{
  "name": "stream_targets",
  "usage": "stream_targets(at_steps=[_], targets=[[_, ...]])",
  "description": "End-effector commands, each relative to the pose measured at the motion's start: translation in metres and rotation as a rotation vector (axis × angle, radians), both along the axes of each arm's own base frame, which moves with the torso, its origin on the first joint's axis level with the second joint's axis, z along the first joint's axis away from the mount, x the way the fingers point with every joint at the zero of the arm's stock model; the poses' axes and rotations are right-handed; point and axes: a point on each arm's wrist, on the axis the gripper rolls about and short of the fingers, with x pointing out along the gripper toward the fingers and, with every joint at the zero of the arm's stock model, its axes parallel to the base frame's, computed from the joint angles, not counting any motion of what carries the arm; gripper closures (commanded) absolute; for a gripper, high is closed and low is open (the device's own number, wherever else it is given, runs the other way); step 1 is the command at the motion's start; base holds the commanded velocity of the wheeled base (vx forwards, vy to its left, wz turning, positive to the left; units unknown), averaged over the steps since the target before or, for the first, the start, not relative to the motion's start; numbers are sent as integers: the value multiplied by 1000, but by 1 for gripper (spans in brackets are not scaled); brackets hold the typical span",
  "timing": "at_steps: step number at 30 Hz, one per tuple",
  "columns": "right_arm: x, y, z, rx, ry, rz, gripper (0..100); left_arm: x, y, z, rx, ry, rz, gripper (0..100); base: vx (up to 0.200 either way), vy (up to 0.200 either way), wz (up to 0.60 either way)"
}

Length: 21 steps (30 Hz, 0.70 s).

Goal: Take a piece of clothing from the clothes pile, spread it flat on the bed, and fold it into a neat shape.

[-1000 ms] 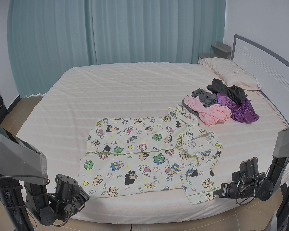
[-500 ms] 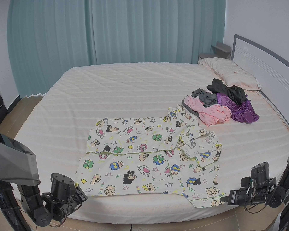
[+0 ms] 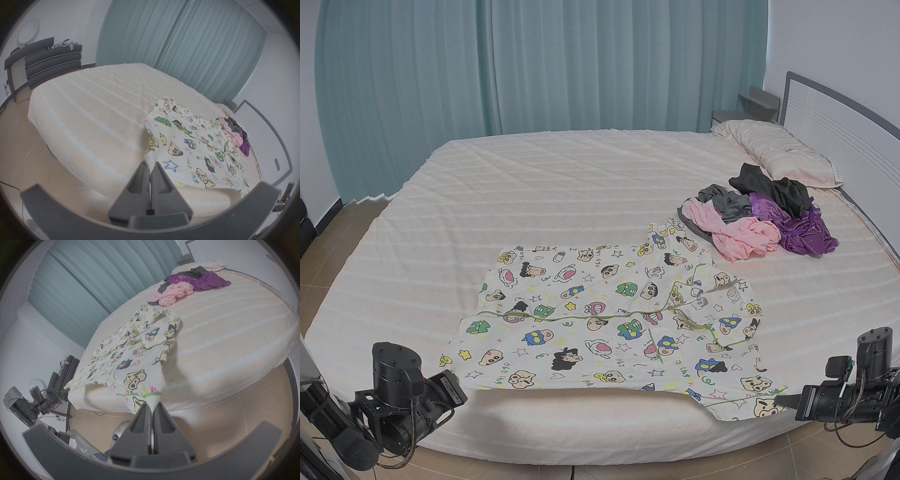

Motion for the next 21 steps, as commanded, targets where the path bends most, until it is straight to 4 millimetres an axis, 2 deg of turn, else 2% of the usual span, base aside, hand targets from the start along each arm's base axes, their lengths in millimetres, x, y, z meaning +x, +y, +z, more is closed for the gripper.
stream_targets(at_steps=[1,4,7,12,16,18,21], targets=[[-14,-2,7,5,-29,10,100,-2,1,13,0,-8,-5,100,0,0,0],[-18,-2,7,2,-14,18,100,-8,2,11,21,41,-18,100,0,0,0],[-30,0,5,-22,59,61,100,-18,3,0,102,189,-73,100,0,0,0],[-33,3,3,-39,108,91,100,-13,-2,-8,62,286,-144,100,0,0,0],[-36,4,-1,-50,139,98,100,-15,-2,-23,98,379,-156,100,0,0,0],[-36,4,-1,-50,139,98,100,-15,-2,-23,98,379,-156,100,0,0,0],[-41,5,-3,-71,198,127,100,-19,0,-37,134,465,-157,100,0,0,0]])
